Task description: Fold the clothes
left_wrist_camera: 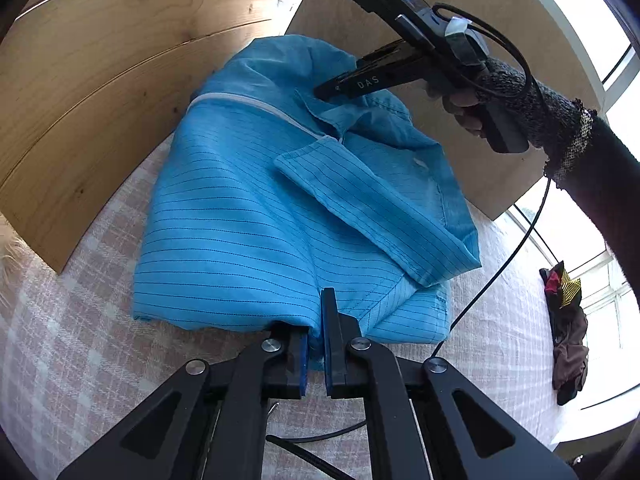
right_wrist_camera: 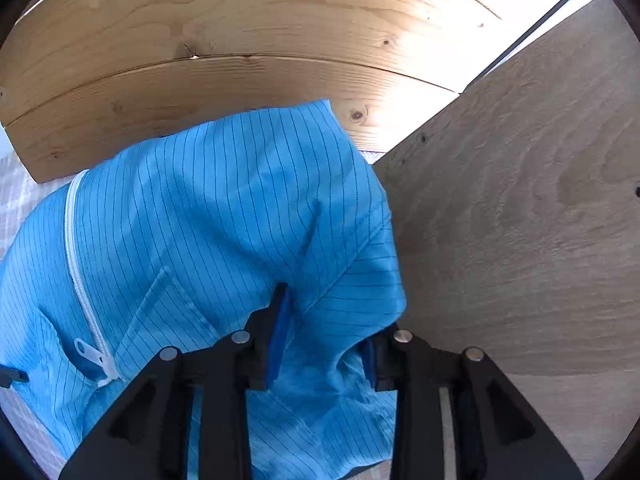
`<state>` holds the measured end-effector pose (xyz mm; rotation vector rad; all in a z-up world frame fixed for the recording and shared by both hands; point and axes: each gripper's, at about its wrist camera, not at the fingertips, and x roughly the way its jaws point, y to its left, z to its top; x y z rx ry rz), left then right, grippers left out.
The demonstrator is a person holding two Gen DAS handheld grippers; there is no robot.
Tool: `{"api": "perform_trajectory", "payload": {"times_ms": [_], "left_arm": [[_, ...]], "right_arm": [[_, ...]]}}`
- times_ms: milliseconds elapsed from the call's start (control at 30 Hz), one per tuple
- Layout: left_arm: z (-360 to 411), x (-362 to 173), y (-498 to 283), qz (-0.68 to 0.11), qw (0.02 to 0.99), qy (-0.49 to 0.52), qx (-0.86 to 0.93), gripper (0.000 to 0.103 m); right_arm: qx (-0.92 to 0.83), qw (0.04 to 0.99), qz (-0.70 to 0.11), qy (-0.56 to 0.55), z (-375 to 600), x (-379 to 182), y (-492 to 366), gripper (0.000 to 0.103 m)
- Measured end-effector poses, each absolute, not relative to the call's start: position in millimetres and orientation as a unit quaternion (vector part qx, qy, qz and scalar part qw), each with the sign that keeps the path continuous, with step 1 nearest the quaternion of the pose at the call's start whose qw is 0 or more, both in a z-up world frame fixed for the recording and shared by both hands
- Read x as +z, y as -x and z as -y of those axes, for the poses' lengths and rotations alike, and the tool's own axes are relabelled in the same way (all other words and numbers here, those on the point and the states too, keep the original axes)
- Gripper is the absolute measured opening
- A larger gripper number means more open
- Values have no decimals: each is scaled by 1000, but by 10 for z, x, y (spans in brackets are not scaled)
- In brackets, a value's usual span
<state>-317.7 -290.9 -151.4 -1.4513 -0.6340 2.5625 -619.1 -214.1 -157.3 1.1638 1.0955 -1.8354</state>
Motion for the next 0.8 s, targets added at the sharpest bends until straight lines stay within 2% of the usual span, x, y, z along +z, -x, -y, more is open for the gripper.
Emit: {"api": "perform_trajectory", "payload": {"times_ms": [100, 133, 233, 433, 600, 733, 767, 800], "left_arm": [[2986, -1292, 2955, 189, 54, 474, 858, 9], [3007, -1213, 2875, 182, 53, 471, 861, 9], [3134, -1056, 2749, 172, 48, 457, 871, 8], [2915, -1284, 3098, 172, 68, 470, 863, 7], [2663, -1441, 3135, 166, 85, 477, 859, 7], [2638, -1561, 3166, 178, 89, 483, 853, 8], [2631, -1582, 3175, 181, 89, 482, 852, 8], [2623, -1602, 3182, 182, 89, 481, 853, 9]], "right_arm": [[-746, 327, -399, -421, 1839, -1107, 6116, 35], [-764, 322, -381, -409, 1696, -941, 6070, 40], [-801, 302, -323, -403, 1380, -643, 5992, 41], [-770, 308, -192, -525, 1124, -1135, 6179, 41], [-752, 326, -127, -559, 1134, -1478, 6362, 41], [-728, 337, -146, -579, 1349, -1692, 6497, 41], [-724, 333, -159, -583, 1386, -1728, 6496, 34], [-722, 328, -172, -584, 1403, -1736, 6483, 18]]}}
